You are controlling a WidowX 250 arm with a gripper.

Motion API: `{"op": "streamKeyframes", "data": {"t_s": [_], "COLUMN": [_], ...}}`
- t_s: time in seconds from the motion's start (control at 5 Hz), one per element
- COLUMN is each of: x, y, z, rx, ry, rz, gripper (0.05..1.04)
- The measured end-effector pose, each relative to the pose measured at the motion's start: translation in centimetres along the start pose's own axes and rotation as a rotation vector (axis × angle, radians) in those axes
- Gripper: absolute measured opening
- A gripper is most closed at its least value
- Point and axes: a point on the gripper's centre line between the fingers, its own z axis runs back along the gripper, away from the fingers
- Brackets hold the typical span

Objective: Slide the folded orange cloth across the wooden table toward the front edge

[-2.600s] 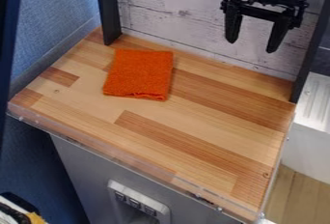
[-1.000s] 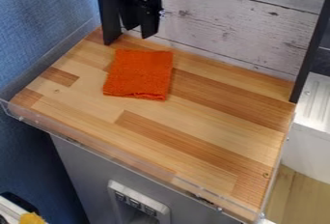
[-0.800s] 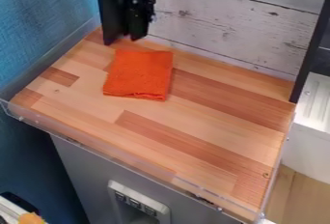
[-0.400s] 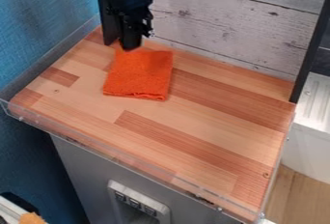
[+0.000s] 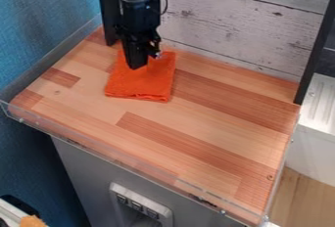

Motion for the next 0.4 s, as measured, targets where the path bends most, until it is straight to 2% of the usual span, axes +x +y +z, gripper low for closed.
{"op": "streamKeyframes", "data": {"t_s": [0.4], "x": [0.71], "y": [-0.33], "z": [-0.98], "rx": [0.005], "ry": [-0.010], "rz": [-0.001], "gripper": [0.063]}}
